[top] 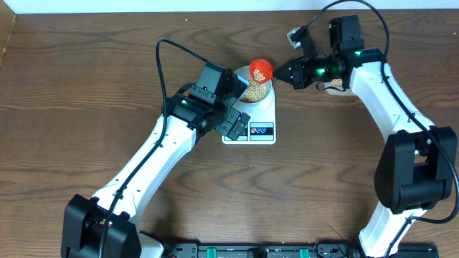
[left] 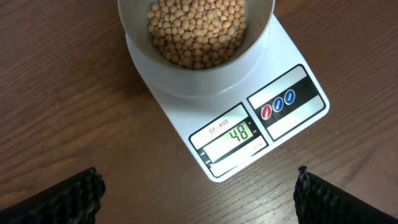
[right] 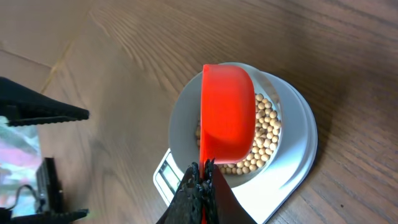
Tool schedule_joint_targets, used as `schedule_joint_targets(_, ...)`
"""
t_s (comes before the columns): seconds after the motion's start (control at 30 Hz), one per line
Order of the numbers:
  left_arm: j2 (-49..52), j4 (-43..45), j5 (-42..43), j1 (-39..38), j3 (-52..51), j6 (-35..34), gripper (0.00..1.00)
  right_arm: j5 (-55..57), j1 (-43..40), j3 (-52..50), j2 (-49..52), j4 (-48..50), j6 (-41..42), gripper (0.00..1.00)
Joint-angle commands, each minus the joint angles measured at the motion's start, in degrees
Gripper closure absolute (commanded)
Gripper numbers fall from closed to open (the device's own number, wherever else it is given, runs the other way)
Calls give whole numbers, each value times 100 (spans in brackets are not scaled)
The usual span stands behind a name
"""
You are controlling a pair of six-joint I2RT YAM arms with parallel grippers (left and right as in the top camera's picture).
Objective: Scoop item into bowl and weigh 50g on scale
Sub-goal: 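Lift the scoop and carry it left over the white bowl, then tilt the red scoop to pour a few soybeans into the bowl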
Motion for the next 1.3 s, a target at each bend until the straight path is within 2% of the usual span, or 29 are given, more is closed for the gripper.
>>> schedule_joint_targets(0.0, -92, -4, -33, 13, 17, 92, 0, 258, 127, 52, -186, 55, 28, 99)
schedule_joint_targets(0.43, -92, -4, -33, 13, 17, 92, 0, 402, 345, 52, -192, 94, -376, 99)
schedule_joint_targets(0.9, -92, -4, -33, 13, 17, 92, 0, 490, 525, 52, -192, 74, -1558, 99)
schedule_joint_targets(1.27, -92, -4, -33, 13, 17, 92, 0, 811, 564, 52, -192, 92, -2002, 99)
